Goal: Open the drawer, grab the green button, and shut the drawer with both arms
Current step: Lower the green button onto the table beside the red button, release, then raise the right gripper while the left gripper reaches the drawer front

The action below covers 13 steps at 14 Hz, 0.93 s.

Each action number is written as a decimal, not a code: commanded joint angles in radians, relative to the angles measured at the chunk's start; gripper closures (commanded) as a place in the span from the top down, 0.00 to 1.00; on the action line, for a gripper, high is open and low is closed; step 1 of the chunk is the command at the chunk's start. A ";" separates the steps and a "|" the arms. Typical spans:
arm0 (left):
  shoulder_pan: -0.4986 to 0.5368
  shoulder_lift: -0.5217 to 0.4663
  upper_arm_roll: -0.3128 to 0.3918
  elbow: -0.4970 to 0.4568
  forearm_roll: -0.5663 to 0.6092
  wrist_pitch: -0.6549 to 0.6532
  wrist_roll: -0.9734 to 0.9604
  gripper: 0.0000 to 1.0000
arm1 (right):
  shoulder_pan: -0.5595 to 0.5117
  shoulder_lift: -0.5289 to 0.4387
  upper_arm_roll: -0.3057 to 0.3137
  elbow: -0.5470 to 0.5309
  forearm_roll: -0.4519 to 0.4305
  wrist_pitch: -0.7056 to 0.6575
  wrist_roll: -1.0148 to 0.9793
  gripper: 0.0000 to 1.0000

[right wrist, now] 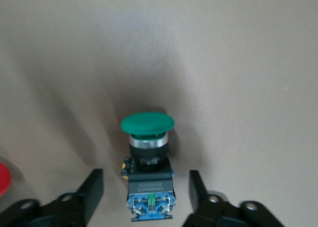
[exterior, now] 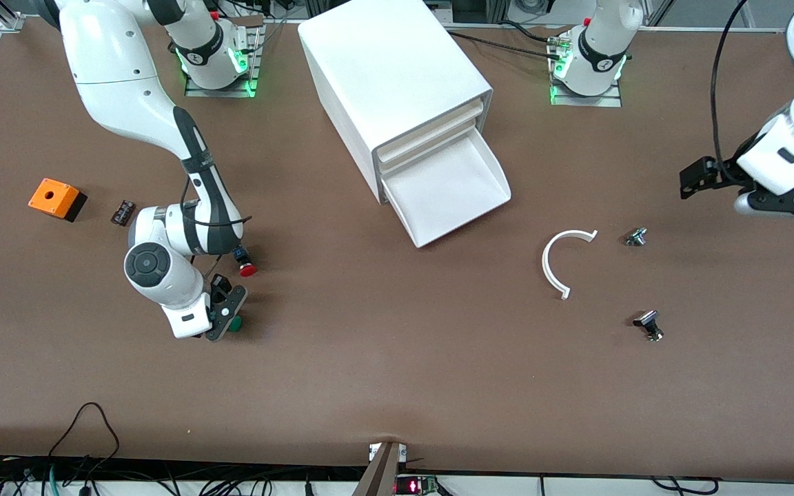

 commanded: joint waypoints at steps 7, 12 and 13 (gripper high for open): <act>-0.103 0.139 -0.074 -0.111 -0.087 0.286 -0.361 1.00 | 0.020 -0.209 0.004 0.032 0.205 -0.260 0.007 1.00; -0.188 0.231 -0.085 -0.169 -0.087 0.471 -0.559 1.00 | 0.053 -0.256 0.012 0.089 0.222 -0.331 0.308 1.00; -0.205 0.251 -0.085 -0.169 -0.087 0.497 -0.599 1.00 | 0.078 -0.260 0.010 0.089 0.219 -0.331 0.413 1.00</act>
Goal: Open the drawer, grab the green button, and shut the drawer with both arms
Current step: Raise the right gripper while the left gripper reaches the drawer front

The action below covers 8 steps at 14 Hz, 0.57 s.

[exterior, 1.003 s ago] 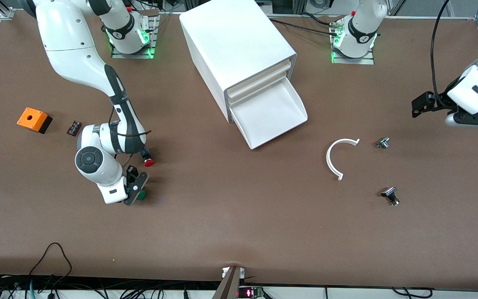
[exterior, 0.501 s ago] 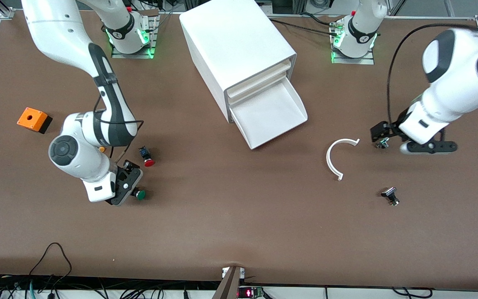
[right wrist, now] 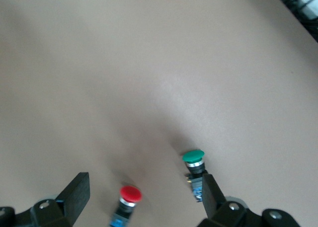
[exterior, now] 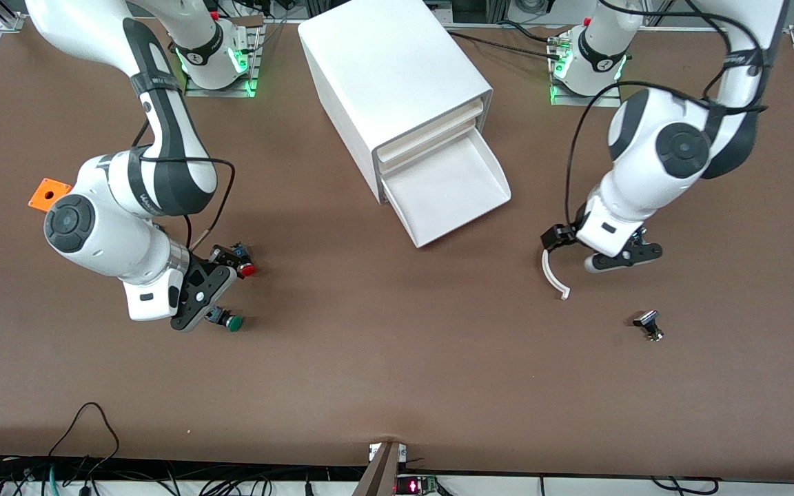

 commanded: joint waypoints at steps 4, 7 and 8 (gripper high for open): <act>-0.090 0.126 0.007 -0.007 0.004 0.163 -0.197 1.00 | 0.055 -0.028 -0.005 -0.003 -0.001 -0.067 0.448 1.00; -0.154 0.175 0.007 -0.007 0.006 0.168 -0.325 1.00 | 0.041 -0.053 -0.036 -0.026 -0.004 -0.110 0.456 1.00; -0.177 0.190 0.007 -0.008 0.006 0.168 -0.362 1.00 | 0.038 -0.055 -0.043 -0.027 -0.004 -0.121 0.456 1.00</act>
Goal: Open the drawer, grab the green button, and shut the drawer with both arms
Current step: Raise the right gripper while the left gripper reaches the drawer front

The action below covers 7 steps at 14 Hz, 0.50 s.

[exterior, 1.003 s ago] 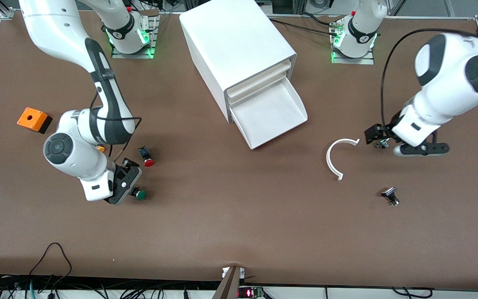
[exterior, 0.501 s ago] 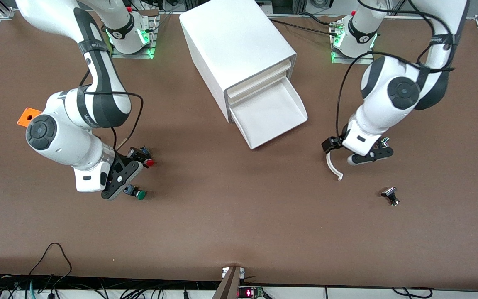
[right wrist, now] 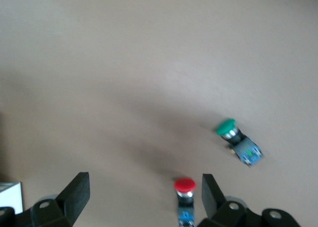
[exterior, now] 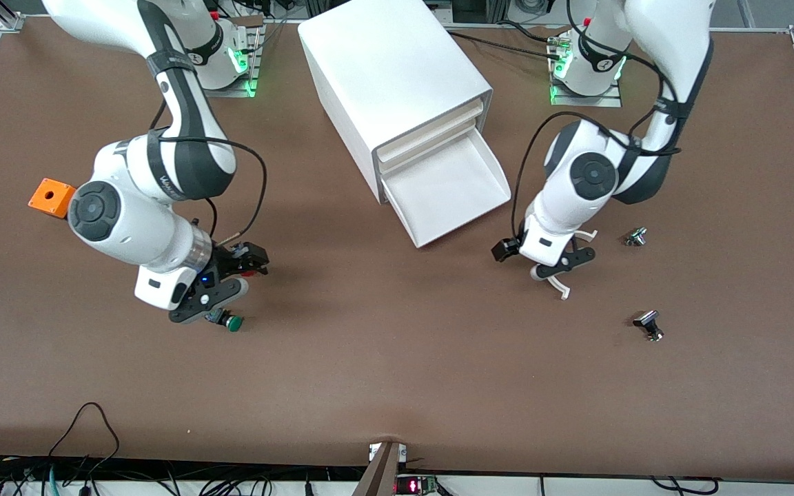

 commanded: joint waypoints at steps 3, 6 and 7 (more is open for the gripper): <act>-0.080 0.043 0.005 -0.008 0.001 0.008 -0.138 1.00 | -0.023 -0.037 -0.019 -0.032 -0.013 -0.036 0.022 1.00; -0.088 0.048 -0.018 -0.040 -0.015 0.008 -0.152 1.00 | -0.049 -0.072 -0.019 -0.032 -0.061 -0.036 0.021 1.00; -0.088 0.048 -0.044 -0.048 -0.028 0.008 -0.164 1.00 | -0.065 -0.083 -0.019 -0.027 -0.082 -0.035 0.019 1.00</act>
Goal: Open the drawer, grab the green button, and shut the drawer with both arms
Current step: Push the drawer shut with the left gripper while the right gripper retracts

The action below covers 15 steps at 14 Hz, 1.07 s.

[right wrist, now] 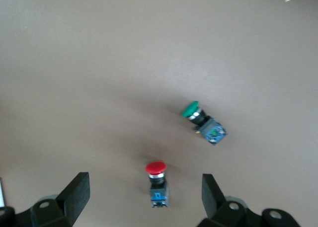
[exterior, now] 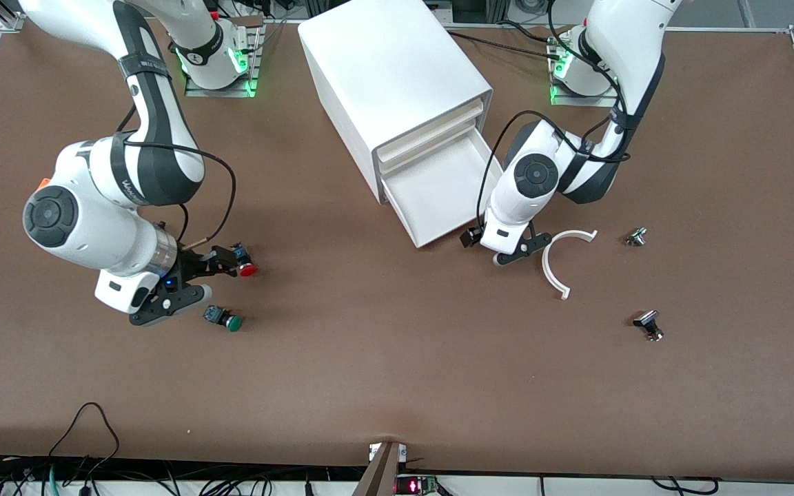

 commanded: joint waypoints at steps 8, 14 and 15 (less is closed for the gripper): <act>-0.017 -0.029 -0.192 -0.107 -0.029 -0.036 -0.135 1.00 | -0.154 -0.200 0.021 -0.034 -0.168 -0.125 -0.034 1.00; -0.017 -0.037 -0.265 -0.107 -0.042 -0.108 -0.158 1.00 | -0.236 -0.389 0.056 -0.129 -0.261 -0.165 -0.060 1.00; -0.017 -0.035 -0.265 -0.107 -0.043 -0.108 -0.158 1.00 | -0.287 -0.412 0.120 -0.143 -0.286 -0.168 -0.060 1.00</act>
